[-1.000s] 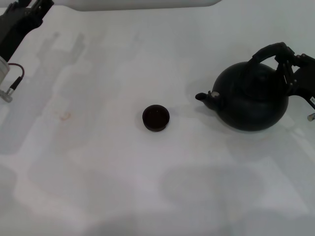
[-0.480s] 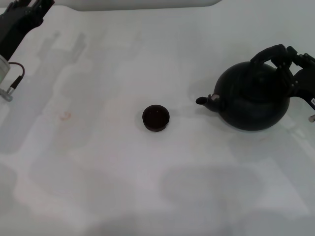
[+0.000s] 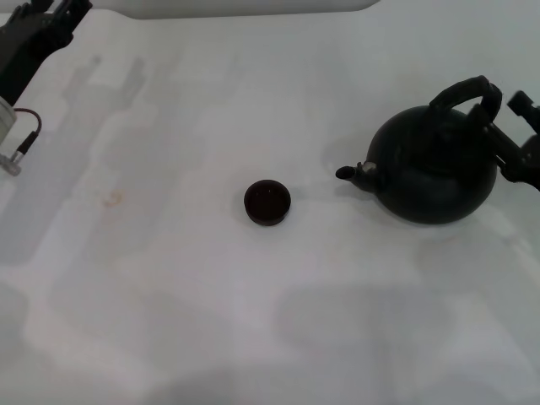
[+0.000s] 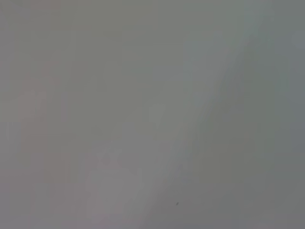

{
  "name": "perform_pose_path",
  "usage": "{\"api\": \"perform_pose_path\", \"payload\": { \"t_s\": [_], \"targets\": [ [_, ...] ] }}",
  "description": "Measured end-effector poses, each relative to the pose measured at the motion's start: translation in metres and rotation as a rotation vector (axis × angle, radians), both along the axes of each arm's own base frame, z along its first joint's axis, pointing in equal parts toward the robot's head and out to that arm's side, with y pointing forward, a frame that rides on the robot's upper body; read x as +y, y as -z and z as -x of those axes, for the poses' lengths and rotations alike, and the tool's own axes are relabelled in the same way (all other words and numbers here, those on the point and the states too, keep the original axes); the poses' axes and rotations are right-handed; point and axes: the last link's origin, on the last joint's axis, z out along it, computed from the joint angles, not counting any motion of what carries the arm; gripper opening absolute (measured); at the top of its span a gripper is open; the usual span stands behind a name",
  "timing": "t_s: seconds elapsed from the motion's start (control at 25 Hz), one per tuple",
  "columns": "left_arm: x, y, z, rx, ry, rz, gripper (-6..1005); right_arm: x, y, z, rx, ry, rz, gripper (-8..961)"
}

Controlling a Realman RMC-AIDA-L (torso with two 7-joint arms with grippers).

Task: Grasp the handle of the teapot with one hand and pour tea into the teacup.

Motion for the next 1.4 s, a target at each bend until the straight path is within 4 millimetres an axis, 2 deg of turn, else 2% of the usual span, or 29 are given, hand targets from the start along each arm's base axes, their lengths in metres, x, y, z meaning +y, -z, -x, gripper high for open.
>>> {"api": "perform_pose_path", "payload": {
  "t_s": [0.08, 0.2, 0.32, 0.6, 0.8, 1.4],
  "targets": [
    [0.000, 0.000, 0.000, 0.000, 0.000, 0.000, 775, -0.009, -0.003, -0.003, 0.026, 0.009, -0.014, 771],
    [0.000, 0.000, 0.001, -0.001, -0.002, -0.002, 775, -0.019, -0.011, -0.009, 0.045, 0.034, -0.065, 823],
    [-0.001, 0.001, 0.002, -0.001, -0.010, 0.002, 774, -0.019, -0.022, -0.016, 0.013, 0.067, -0.155, 876],
    [-0.003, 0.003, 0.004, 0.037, -0.008, -0.001, 774, -0.010, -0.034, -0.017, -0.171, 0.055, -0.307, 877],
    [-0.006, 0.007, 0.007, 0.034, -0.021, 0.005, 774, -0.007, -0.040, -0.021, -0.168, 0.092, -0.347, 876],
    [-0.006, 0.007, 0.007, 0.025, -0.026, -0.002, 774, -0.008, -0.039, -0.022, -0.173, 0.100, -0.341, 874]
  ]
}}
